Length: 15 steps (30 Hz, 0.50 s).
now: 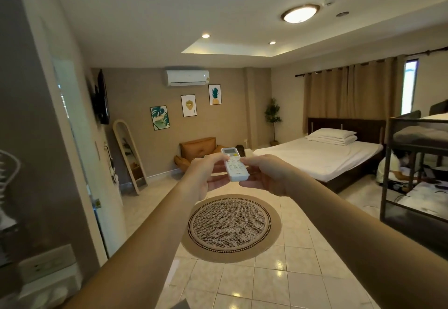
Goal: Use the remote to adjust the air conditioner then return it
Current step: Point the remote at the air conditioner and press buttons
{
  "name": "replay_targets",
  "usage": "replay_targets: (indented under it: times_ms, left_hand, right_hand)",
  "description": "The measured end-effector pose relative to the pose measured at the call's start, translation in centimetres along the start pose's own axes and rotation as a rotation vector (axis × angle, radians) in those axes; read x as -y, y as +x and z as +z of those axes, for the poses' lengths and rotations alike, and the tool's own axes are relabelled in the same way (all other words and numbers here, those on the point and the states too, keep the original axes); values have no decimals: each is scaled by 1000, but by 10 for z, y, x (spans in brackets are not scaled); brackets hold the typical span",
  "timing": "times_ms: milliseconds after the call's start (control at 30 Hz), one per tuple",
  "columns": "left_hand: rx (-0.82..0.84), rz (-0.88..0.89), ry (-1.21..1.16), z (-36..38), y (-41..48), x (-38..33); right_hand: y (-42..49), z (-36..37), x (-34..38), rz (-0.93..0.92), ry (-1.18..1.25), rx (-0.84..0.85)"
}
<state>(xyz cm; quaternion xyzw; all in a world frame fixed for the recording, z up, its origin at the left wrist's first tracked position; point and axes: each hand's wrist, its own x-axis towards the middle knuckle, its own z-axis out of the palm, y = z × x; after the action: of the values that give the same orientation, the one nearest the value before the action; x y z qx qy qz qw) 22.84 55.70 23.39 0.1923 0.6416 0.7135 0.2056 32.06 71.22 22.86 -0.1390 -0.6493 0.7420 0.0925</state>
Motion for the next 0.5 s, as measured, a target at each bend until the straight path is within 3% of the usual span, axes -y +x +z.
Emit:
replay_targets:
  times_ms: [500]
  left_hand:
    - [-18, 4, 43, -5, -5, -6]
  right_hand:
    - [4, 7, 0, -7, -2, 8]
